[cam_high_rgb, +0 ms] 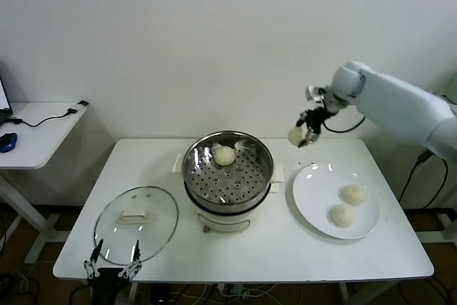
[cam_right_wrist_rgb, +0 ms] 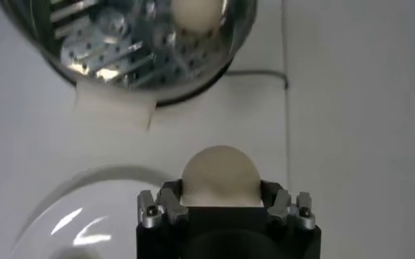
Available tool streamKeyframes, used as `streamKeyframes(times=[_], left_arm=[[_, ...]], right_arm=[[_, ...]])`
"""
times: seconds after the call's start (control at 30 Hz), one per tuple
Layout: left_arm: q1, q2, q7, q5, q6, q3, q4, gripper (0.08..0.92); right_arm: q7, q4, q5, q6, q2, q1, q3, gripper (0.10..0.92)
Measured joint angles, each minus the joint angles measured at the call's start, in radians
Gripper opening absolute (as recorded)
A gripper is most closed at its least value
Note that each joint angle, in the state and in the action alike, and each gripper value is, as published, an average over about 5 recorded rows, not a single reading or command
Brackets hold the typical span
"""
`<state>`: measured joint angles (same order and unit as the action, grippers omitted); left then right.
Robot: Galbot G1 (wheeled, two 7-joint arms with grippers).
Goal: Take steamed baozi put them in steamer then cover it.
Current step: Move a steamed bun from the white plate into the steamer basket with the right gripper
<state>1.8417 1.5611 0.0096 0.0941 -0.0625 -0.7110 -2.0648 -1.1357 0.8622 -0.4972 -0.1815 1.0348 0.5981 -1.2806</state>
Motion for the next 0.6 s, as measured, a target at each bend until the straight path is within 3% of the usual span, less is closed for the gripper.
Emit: streamKeyframes(times=[0.3, 0.6], left_arm=[[0.009, -0.003, -0.002, -0.003, -0.008, 0.004, -0.009, 0.823], [0.019, -0.007, -0.002, 0.002, -0.017, 0.007, -0.013, 0.823]], right_arm=[[0.057, 0.062, -0.23, -0.074, 0.157, 0.12, -0.129, 0.704], [0.121, 0.058, -0.351, -0.121, 0.326, 0.114, -0.217, 0.704]])
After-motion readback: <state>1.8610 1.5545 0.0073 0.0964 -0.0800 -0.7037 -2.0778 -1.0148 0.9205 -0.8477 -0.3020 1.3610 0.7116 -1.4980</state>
